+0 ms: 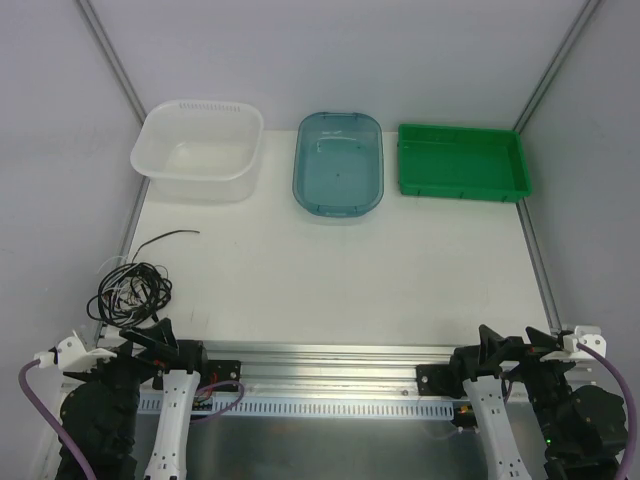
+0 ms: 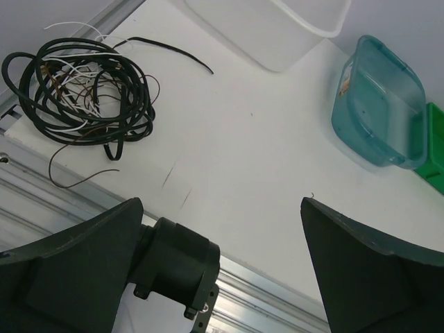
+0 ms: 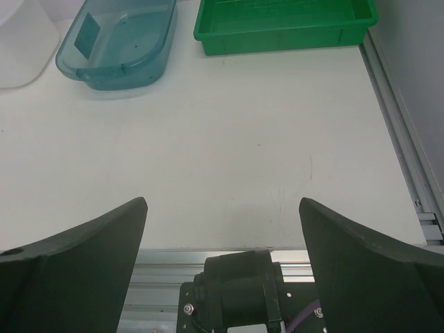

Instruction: Untangle the cables

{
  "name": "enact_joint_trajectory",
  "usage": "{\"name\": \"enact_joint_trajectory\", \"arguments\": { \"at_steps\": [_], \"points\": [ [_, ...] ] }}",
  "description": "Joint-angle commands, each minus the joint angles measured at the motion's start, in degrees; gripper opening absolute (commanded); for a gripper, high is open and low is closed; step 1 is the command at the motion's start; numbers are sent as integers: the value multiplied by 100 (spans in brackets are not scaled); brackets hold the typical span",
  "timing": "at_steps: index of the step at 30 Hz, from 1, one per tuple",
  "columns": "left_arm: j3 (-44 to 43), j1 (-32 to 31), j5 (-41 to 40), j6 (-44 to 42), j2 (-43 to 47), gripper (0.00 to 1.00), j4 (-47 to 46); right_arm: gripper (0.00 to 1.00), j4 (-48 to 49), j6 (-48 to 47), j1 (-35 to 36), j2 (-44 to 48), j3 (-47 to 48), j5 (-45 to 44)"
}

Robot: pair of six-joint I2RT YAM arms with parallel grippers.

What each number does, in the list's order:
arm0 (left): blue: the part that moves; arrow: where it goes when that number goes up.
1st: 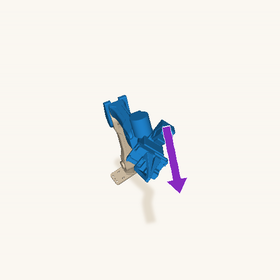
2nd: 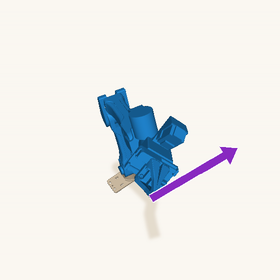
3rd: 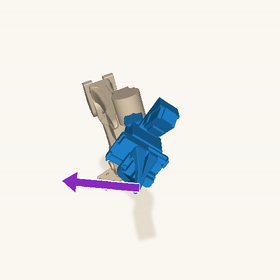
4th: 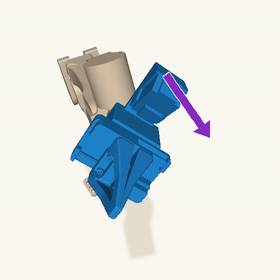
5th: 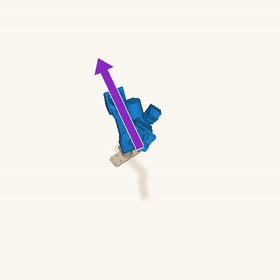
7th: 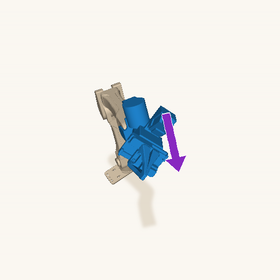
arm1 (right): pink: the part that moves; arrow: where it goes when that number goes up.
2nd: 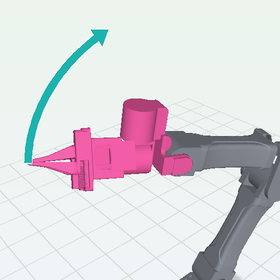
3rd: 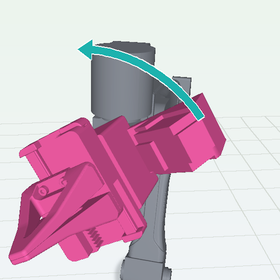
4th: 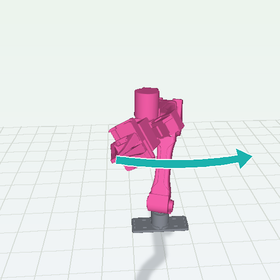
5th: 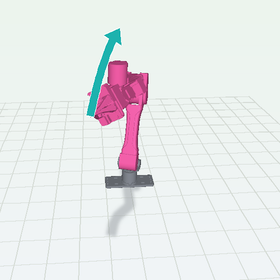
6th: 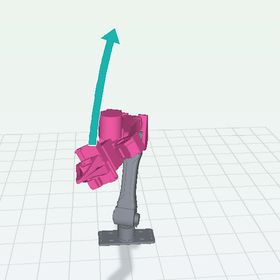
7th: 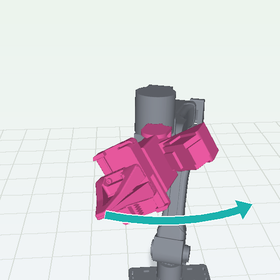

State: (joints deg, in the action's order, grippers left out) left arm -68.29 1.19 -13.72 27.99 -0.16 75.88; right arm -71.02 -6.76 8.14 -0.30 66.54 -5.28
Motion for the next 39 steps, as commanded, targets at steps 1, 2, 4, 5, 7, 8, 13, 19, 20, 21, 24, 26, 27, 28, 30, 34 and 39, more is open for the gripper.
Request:
{"name": "enact_joint_trajectory", "arguments": {
  "at_steps": [1,2,4,5,7,8,13,19,20,21,24,26,27,28,30,34,39],
  "points": [
    [35,13,88,128,966,99,-38,97,-8,8,12,1102,34,9],
    [53,13,106,119,957,99,-38,97,1,9,12,1102,34,1],
    [88,13,150,93,957,99,-55,97,18,9,21,1102,17,79],
    [114,13,219,84,966,99,-64,97,53,9,12,1102,8,114],
    [184,13,281,110,966,99,-73,97,88,35,12,1093,-45,289],
    [219,13,316,128,966,99,-90,97,124,52,21,1093,-71,369],
    [561,13,668,312,896,99,-257,97,229,325,12,1058,-352,799],
    [983,13,1133,514,377,99,-397,97,317,501,21,436,-695,1397],
    [1045,13,1169,549,316,99,-442,97,335,527,21,347,-721,1433],
    [1177,13,1213,654,211,99,-503,97,335,571,21,233,-774,1433],
    [1519,13,1292,909,61,99,-819,97,440,589,21,-145,-809,1512],
    [1687,13,1231,1068,-96,99,-968,97,493,650,21,-382,-783,1442],
    [1879,13,1161,1199,-228,99,-1030,97,484,659,21,-462,-783,1407],
    [1985,13,1161,1296,-308,99,-1057,97,467,702,21,-576,-783,1355],
    [2292,13,924,1629,-588,99,-1136,97,397,966,21,-866,-783,1136],
    [2566,13,511,2034,-1204,99,-1470,97,466,1150,21,-1157,-949,1152],
    [2672,21,-533,2202,-2328,99,-1988,97,633,1318,21,-1323,-1328,1406]
  ]
}}
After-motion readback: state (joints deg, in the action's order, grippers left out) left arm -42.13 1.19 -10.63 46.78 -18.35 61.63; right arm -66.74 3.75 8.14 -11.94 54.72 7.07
